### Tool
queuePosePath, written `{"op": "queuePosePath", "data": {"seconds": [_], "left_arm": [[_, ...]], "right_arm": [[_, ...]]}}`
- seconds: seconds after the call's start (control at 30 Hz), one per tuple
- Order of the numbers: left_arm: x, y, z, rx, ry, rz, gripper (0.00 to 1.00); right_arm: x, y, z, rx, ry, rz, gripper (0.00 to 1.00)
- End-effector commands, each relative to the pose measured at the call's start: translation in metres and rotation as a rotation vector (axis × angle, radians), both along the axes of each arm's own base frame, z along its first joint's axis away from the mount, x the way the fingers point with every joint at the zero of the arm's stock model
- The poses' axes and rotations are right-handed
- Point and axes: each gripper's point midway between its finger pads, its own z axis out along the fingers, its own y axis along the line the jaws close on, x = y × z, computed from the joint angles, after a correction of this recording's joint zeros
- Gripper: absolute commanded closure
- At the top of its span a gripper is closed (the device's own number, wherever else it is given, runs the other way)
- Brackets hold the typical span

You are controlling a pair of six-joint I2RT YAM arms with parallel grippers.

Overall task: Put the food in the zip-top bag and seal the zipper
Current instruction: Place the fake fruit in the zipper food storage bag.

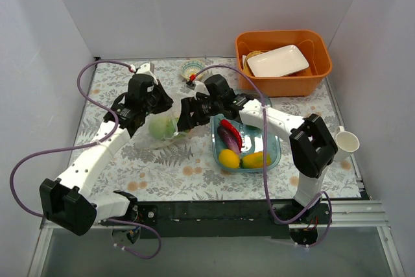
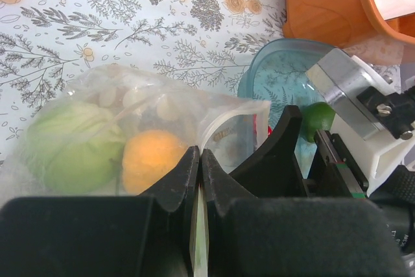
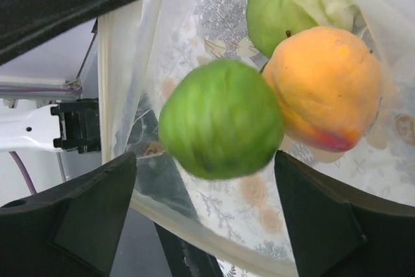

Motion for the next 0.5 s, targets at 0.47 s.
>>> {"op": "queuePosePath", "data": {"seconds": [0.47], "left_arm": [[-0.008, 0.016, 0.014, 0.005, -0.063, 0.064, 0.97]], "right_arm": [[0.046, -0.089, 0.035, -0.201, -0.239, -0.397, 0.02]]}}
